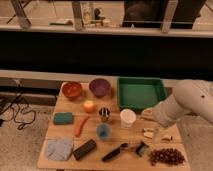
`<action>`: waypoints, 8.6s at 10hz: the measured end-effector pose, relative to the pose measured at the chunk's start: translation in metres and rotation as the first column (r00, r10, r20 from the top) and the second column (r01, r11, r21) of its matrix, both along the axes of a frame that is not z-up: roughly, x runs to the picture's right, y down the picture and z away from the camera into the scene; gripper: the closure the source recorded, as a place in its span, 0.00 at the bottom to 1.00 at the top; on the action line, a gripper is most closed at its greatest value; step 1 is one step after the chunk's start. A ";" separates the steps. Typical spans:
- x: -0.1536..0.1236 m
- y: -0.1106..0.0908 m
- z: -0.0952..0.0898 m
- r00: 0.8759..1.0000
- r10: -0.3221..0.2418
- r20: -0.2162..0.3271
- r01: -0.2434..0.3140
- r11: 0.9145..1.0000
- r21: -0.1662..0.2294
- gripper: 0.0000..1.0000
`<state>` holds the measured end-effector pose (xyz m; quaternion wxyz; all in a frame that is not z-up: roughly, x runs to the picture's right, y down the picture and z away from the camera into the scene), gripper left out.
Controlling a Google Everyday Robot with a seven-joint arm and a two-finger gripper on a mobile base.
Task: Place eraser in metal cup
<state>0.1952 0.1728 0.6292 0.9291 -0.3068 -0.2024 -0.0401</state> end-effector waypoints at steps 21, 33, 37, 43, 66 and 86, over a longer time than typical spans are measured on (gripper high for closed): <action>-0.111 0.053 0.000 0.971 -0.141 0.194 0.145 0.989 -0.002 0.20; -0.191 0.090 0.006 0.928 -0.232 0.292 0.251 0.968 -0.029 0.20; -0.223 0.107 0.012 0.894 -0.245 0.376 0.272 0.962 -0.019 0.20; -0.249 0.122 0.029 0.873 -0.217 0.437 0.255 0.967 -0.029 0.20; -0.309 0.138 0.085 0.783 -0.298 0.545 0.330 0.943 0.042 0.20; -0.306 0.150 0.117 0.797 -0.266 0.543 0.299 0.954 0.028 0.20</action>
